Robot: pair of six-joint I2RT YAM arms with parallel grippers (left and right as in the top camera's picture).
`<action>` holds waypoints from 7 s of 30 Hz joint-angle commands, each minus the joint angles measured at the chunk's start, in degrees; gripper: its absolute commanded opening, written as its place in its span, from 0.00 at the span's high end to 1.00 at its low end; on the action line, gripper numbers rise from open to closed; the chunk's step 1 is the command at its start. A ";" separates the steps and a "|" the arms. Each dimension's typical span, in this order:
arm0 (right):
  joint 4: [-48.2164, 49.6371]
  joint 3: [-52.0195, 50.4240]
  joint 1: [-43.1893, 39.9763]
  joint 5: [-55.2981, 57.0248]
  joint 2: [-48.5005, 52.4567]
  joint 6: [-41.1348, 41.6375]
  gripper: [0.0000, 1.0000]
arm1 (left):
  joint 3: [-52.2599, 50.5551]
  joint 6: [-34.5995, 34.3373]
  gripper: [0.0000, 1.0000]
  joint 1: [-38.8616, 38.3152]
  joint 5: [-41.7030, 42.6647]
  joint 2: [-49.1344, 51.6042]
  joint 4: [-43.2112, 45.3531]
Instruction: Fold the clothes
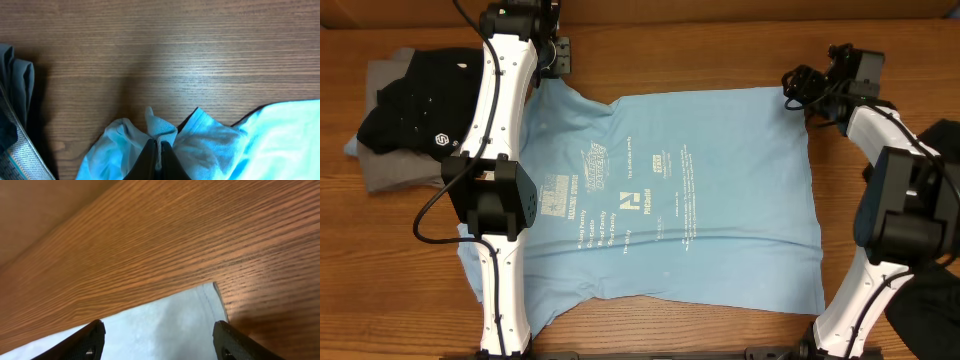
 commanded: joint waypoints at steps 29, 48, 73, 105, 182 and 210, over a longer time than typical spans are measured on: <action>0.00 1.57 0.35 2.62 5.66 -0.35 0.76 | 1.09 -0.55 0.96 -0.02 -0.66 -1.31 -2.60; -18.49 1.95 -4.17 2.67 -17.70 -0.59 0.87 | 2.80 -0.35 0.96 0.96 -1.16 -8.39 -5.46; -14.75 1.68 -1.29 4.57 -13.25 -2.75 0.51 | 2.80 -0.17 0.96 3.39 1.64 -8.59 -7.30; 5.29 1.70 3.23 5.88 7.87 -3.67 0.48 | 2.80 -0.20 0.96 1.57 2.32 -8.59 -6.67; -43.10 1.97 -7.23 0.13 -13.29 -9.86 0.96 | 0.92 -1.38 0.96 4.48 0.48 -11.06 -26.12; -51.30 1.92 -8.09 1.90 -13.29 -9.94 0.55 | -17.64 0.13 0.58 4.33 0.61 -11.06 -25.31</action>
